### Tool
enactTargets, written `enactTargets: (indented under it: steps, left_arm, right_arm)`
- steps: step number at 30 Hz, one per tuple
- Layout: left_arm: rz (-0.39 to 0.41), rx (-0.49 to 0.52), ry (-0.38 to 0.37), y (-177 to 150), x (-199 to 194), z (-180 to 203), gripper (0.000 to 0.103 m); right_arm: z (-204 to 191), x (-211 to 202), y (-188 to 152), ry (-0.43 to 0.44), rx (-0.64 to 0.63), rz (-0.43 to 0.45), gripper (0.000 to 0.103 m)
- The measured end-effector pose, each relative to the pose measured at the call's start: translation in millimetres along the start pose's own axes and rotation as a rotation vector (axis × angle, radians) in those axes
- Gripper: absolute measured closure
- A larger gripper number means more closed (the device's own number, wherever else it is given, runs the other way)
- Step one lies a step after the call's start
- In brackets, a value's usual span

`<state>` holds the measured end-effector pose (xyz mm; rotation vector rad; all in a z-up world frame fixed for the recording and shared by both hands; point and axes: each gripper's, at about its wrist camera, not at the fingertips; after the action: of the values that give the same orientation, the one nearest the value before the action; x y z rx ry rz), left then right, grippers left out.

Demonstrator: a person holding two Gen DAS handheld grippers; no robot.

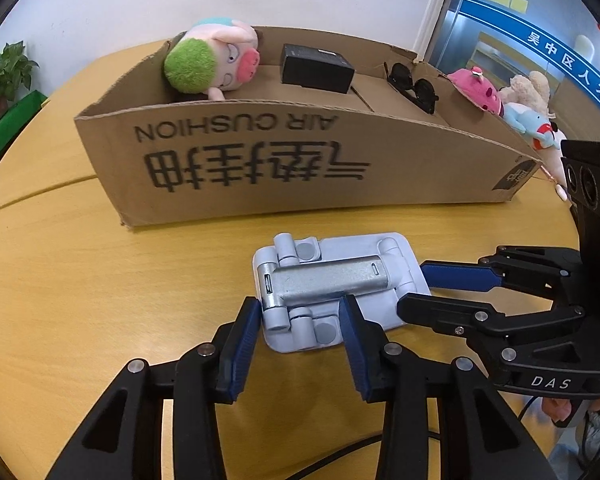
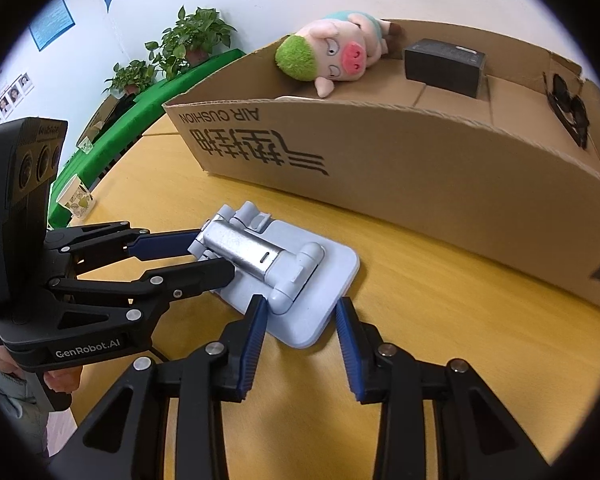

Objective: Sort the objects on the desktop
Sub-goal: 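Lift the phone stand with the right gripper over the cardboard box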

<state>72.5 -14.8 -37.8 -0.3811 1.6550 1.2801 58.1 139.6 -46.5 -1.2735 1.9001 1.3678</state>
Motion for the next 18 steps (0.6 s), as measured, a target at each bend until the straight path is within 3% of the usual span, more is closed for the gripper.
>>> enactTargets:
  steps: [11,18]
  left_arm:
    - [-0.009,-0.028,0.024,6,1,14,0.066]
    - [0.086,0.008,0.054,18,-35,31,0.069]
  right_arm:
    - [11,-8,-6,-0.009,0.037,0.043,0.069]
    - [8,-43,-9,0.008,0.050,0.135,0.069]
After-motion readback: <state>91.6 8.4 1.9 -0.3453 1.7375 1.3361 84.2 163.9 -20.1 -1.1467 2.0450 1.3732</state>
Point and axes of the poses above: each gripper's, at about its wrist camera, not at the fingertips, and x roughly the way its jaws point, z to its right, y to its top, and after that the axes turned 13 degrees about x, right-handed
